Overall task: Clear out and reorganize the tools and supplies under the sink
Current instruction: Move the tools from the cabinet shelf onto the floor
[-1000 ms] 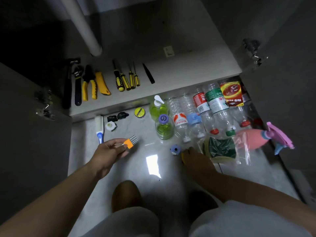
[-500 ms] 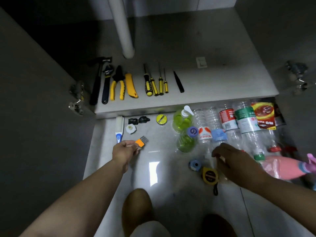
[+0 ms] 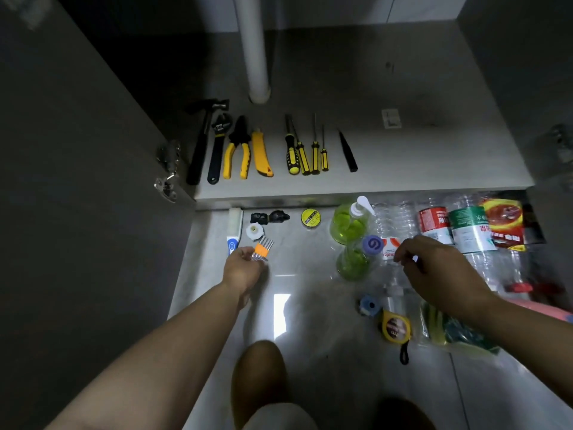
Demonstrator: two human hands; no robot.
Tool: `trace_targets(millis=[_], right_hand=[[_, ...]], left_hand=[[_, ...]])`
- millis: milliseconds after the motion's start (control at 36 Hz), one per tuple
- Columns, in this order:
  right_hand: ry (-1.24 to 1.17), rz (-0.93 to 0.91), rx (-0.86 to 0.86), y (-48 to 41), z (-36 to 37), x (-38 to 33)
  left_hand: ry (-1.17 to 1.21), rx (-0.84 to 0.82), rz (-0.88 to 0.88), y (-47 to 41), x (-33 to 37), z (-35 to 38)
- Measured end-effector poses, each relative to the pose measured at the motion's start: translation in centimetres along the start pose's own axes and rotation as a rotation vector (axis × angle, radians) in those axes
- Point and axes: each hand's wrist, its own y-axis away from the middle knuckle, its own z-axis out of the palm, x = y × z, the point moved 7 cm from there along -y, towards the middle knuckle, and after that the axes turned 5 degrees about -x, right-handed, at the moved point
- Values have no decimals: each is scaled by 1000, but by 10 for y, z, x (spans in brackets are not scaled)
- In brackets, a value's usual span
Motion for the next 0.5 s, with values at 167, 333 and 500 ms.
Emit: trace_targets(millis=[167, 333, 500], right_hand=[[15, -37, 35, -6, -17, -17], [7, -103, 82, -27, -43, -41], [-53, -128, 164, -65, -69, -60]], left_hand=[[-98, -72, 128, 17, 47, -9], [-376, 30, 467, 19, 132, -24], [-607, 201, 630, -3, 207, -38]])
